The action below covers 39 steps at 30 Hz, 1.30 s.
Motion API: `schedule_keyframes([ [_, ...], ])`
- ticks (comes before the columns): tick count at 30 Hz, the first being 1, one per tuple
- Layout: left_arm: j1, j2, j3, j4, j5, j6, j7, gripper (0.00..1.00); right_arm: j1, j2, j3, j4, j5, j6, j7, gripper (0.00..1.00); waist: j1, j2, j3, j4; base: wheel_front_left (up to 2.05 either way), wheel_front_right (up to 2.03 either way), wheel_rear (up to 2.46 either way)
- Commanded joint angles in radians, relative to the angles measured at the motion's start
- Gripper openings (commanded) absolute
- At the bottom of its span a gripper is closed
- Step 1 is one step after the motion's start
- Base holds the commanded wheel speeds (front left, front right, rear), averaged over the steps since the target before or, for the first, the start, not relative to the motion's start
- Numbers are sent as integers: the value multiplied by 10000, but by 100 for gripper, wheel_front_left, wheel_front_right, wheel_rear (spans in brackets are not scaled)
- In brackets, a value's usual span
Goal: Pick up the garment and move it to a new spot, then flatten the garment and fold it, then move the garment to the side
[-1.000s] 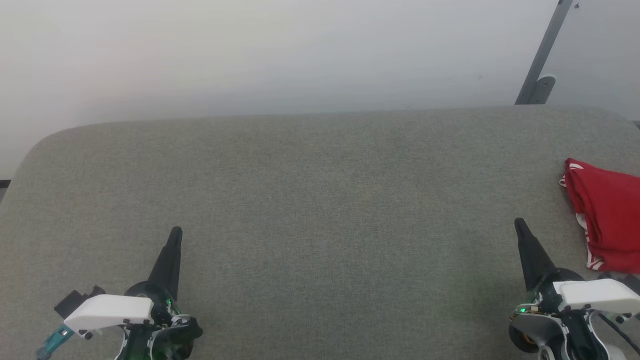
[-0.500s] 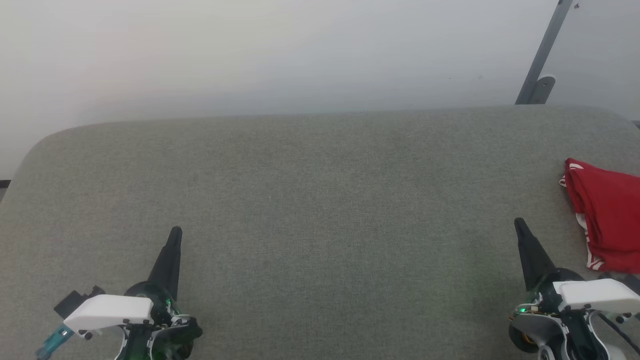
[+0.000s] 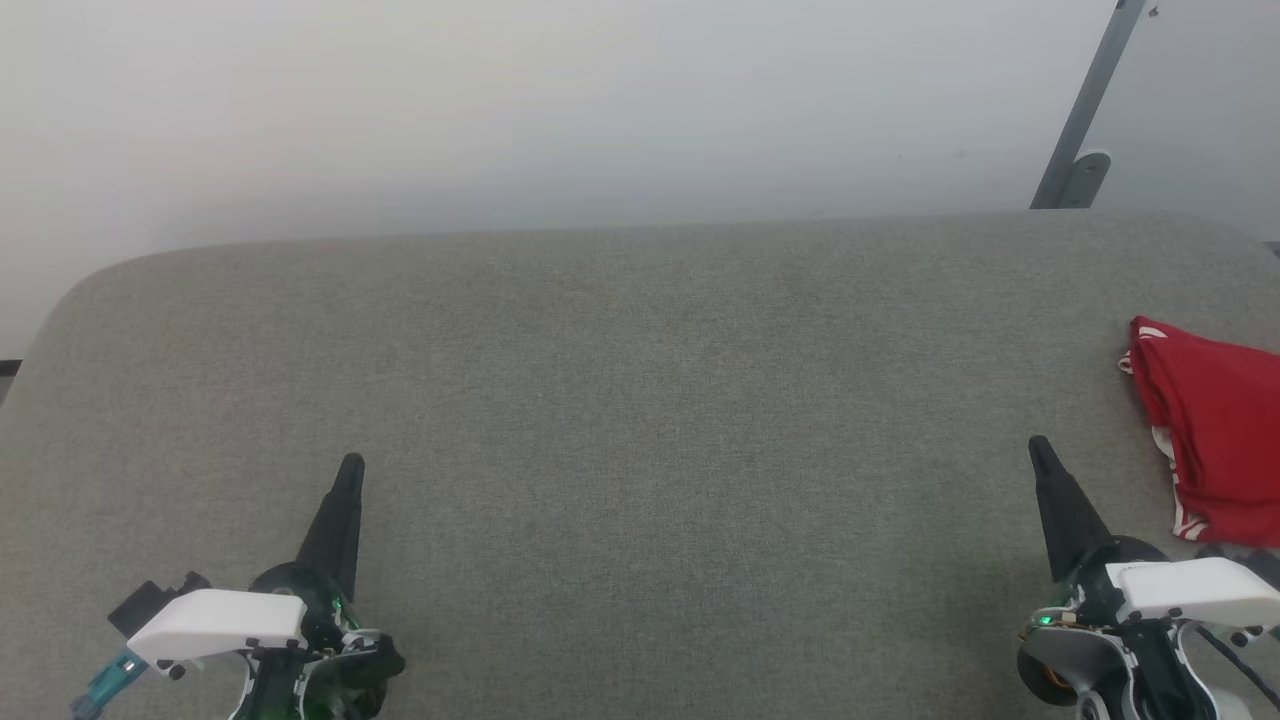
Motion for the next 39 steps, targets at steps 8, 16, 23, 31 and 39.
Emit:
schedule_keyframes([
  [8,-98,-12,49,-4,53,-28,41,0,-54,38,2,25,38,4,21,0,0,0,0,0,0,0,0],
  [16,-100,-23,62,-3,61,-28,56,0,-54,38,6,25,40,4,20,0,0,0,0,0,0,0,0],
  [23,-101,-31,73,-3,66,-28,56,0,-54,38,6,25,41,4,19,0,0,0,0,0,0,0,0],
  [31,-103,-38,84,-2,78,-28,62,0,-54,38,4,25,42,4,18,0,0,0,0,0,0,0,0],
  [39,-104,-45,92,-2,79,-28,76,0,-54,38,4,25,43,4,17,0,0,0,0,0,0,0,0],
])
